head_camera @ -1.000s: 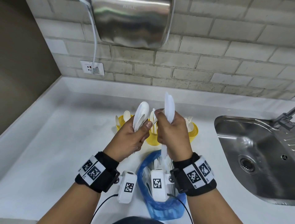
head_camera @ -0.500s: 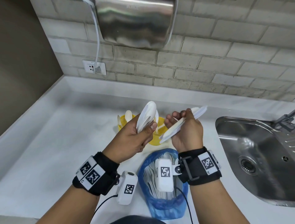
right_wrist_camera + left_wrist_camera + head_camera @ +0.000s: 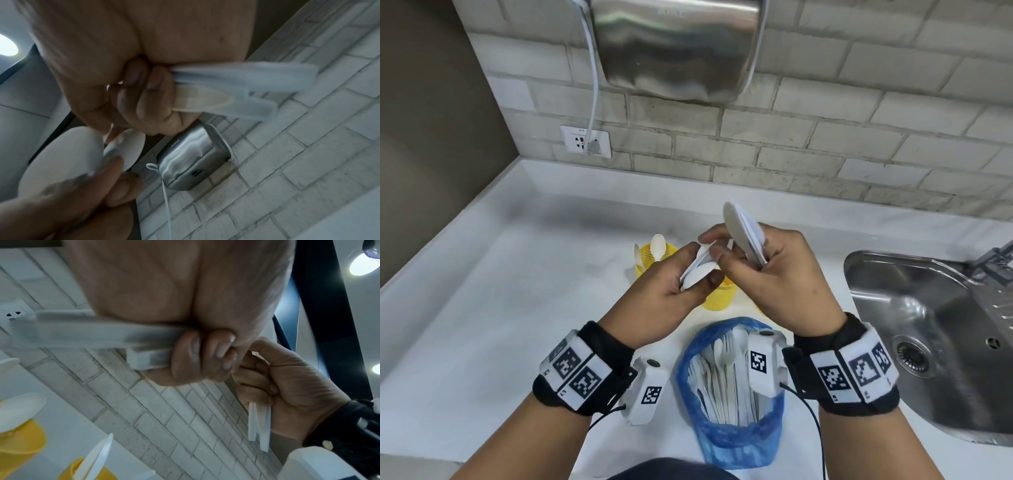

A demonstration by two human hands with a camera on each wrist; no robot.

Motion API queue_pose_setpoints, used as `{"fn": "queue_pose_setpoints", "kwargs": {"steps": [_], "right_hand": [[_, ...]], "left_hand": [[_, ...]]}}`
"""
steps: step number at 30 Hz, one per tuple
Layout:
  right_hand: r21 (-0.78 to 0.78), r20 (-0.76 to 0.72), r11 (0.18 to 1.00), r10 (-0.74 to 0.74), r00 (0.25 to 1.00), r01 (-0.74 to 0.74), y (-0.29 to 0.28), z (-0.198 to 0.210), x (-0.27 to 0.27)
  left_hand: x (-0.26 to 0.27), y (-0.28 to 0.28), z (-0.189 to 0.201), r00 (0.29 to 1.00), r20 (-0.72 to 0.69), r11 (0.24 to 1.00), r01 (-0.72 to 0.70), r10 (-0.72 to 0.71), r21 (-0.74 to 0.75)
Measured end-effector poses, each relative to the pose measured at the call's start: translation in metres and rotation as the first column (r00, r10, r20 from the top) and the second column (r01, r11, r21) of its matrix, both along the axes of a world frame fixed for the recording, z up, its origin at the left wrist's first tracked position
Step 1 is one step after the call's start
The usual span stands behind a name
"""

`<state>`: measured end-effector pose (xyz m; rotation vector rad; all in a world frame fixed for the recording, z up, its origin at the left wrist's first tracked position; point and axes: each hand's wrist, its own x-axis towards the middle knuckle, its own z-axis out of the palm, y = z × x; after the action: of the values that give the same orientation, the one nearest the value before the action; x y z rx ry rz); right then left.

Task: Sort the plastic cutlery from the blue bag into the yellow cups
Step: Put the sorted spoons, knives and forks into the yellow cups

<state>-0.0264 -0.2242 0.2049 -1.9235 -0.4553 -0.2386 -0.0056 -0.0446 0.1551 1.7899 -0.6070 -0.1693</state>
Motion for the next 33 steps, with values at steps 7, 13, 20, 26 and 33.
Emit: {"fn": "queue_pose_setpoints", "kwargs": {"steps": [7, 13, 20, 26, 33], "right_hand": [[0.059, 0.108, 0.998, -0.032, 0.994, 0.026, 0.000, 0.000, 0.004], [0.496, -0.008, 0.867, -0.051, 0.999, 0.048, 0.006, 0.002, 0.004], [0.269, -0.069, 0.963, 0.010, 0.998, 0.009, 0.013, 0.000, -0.001], [0.639, -0.133, 0.736, -0.183, 0.974, 0.225, 0.014, -0.005, 0.009], [0.865, -0.379, 0.205, -0.335, 0.863, 0.459, -0.005, -0.010, 0.018]], "left_hand": [[0.001, 0.007, -0.005, 0.999, 0.006, 0.997, -0.039, 0.039, 0.072], [0.001, 0.007, -0.004, 0.999, 0.020, 0.993, -0.030, 0.028, 0.112], [0.000, 0.006, -0.003, 1.000, -0.002, 0.992, -0.006, 0.007, 0.124], [-0.004, 0.006, -0.004, 0.999, 0.022, 0.991, -0.030, 0.027, 0.130], [-0.005, 0.008, -0.008, 1.000, -0.022, 0.996, -0.021, 0.023, 0.085]]}}
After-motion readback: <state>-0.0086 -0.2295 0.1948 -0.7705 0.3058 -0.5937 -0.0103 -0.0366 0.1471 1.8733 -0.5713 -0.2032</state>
